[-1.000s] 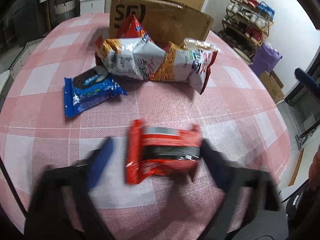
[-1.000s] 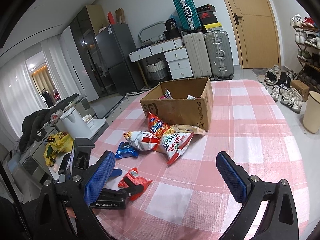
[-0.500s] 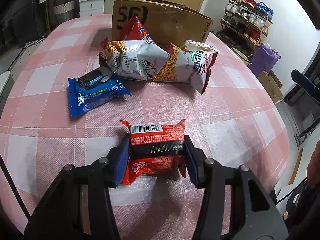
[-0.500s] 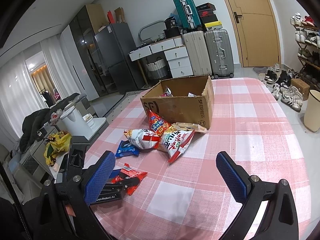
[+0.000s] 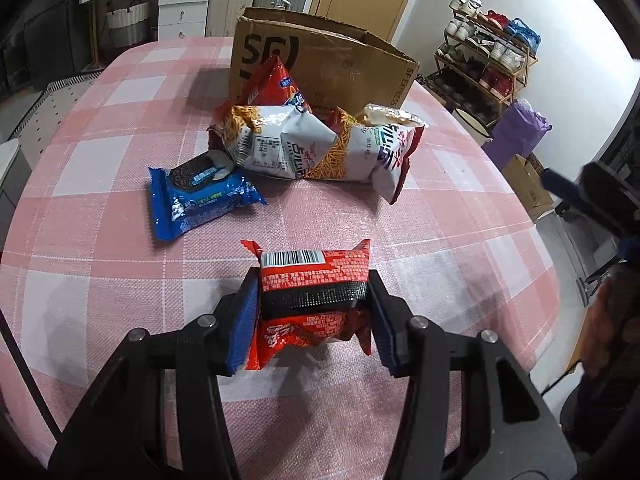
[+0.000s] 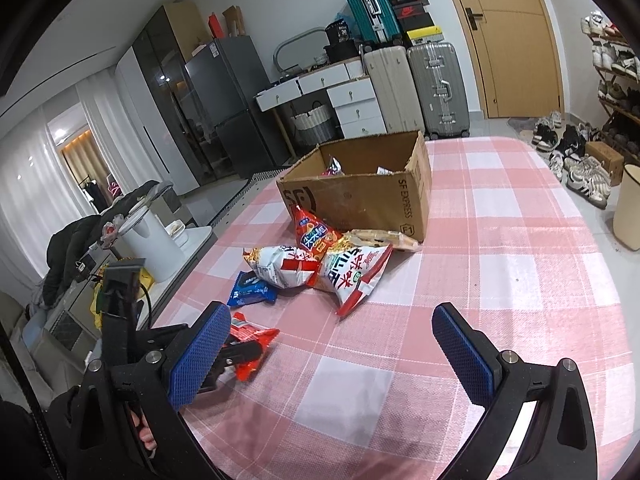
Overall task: Organize snacks
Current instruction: 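Grasp the white chip bag with the right gripper while the left gripper holds the red pack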
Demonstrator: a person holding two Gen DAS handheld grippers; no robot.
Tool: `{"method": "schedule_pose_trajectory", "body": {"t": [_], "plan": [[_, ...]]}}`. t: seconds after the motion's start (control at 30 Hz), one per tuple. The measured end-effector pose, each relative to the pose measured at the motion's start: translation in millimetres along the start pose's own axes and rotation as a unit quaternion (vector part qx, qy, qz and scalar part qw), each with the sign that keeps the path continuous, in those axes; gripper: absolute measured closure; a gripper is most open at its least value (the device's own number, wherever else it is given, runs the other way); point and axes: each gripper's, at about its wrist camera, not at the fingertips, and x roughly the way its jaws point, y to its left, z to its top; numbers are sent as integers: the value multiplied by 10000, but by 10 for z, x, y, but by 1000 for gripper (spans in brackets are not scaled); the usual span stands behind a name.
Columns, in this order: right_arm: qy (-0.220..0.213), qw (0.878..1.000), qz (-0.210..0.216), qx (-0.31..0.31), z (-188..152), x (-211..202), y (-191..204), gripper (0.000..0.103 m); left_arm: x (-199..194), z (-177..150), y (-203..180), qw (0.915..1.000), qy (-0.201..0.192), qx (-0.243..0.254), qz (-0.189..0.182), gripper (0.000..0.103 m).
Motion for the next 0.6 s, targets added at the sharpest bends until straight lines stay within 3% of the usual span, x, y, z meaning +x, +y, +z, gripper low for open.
{"method": "schedule_pose_trajectory", "body": {"t": [0.17, 0.6], "plan": [[220, 9997, -48, 33, 48, 241, -112, 1, -154, 12, 52, 9999, -127, -37, -5, 56], [776, 9959, 337, 310, 253, 989, -355, 1, -325, 84, 138, 9995, -271, -113, 95, 55]]}}
